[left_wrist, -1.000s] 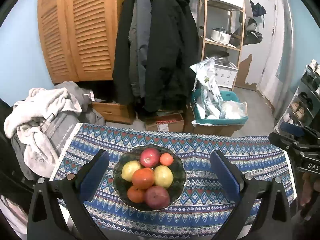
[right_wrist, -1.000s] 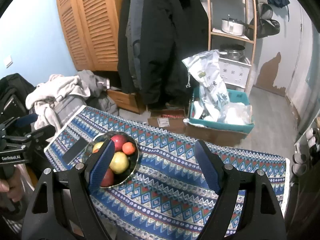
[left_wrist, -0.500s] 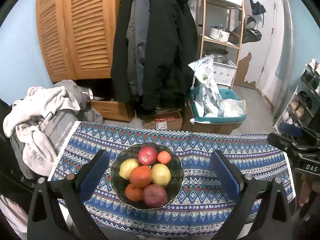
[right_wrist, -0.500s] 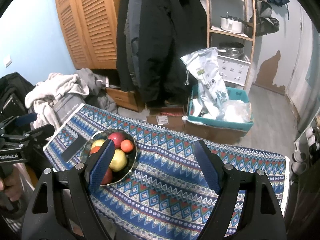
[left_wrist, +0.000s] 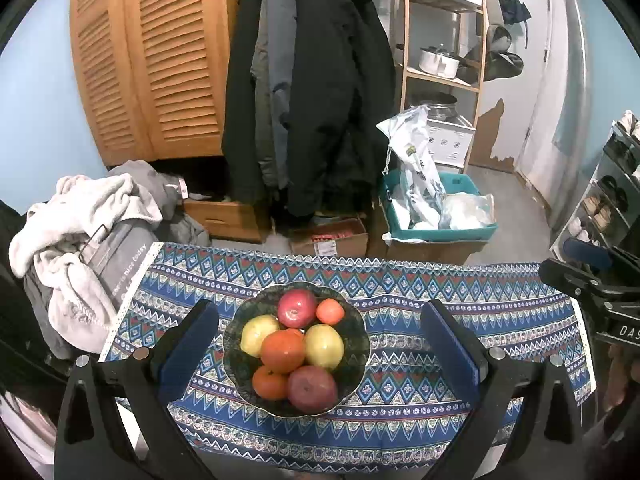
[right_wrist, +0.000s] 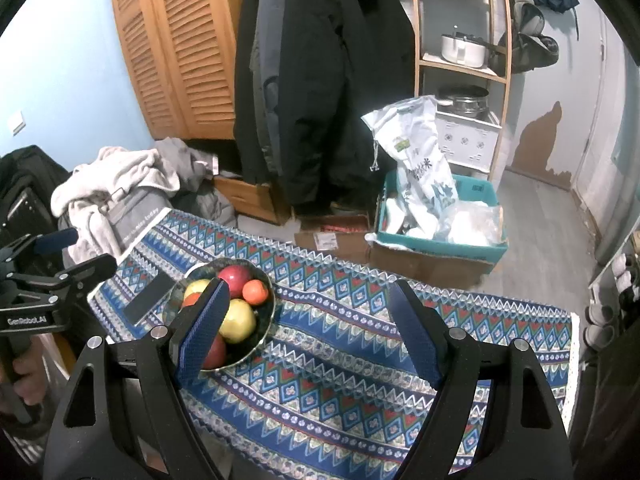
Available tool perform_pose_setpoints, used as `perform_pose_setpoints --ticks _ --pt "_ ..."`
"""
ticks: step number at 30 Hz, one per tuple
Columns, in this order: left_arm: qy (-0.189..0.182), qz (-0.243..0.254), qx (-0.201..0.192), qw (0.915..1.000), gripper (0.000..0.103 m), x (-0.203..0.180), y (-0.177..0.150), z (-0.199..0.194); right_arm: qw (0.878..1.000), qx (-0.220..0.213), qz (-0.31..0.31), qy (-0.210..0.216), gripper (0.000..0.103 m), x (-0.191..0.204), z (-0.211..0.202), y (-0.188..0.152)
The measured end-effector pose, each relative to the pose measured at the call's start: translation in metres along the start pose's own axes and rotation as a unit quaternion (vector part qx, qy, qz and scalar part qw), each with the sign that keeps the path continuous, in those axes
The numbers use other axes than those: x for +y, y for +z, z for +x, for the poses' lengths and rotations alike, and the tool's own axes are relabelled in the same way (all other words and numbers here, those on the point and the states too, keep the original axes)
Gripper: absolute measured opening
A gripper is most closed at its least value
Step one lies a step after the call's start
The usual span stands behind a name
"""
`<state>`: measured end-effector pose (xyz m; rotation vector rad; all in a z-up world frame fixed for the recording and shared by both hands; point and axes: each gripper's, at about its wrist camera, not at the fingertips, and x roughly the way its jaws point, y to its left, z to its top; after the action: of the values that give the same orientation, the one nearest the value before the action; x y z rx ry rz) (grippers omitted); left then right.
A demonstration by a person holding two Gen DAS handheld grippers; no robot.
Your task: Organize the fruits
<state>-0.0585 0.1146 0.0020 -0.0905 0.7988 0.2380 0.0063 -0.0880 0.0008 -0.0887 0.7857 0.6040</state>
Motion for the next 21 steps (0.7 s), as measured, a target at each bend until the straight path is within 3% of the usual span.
perform_pose_setpoints --ticks 21 --pt "-0.002 -0.012 0.006 0.9999 0.102 0.0019 -0.0005 0.0001 1.000 0.004 -0.005 0.003 0.081 0.0008 0.0009 -0.0019"
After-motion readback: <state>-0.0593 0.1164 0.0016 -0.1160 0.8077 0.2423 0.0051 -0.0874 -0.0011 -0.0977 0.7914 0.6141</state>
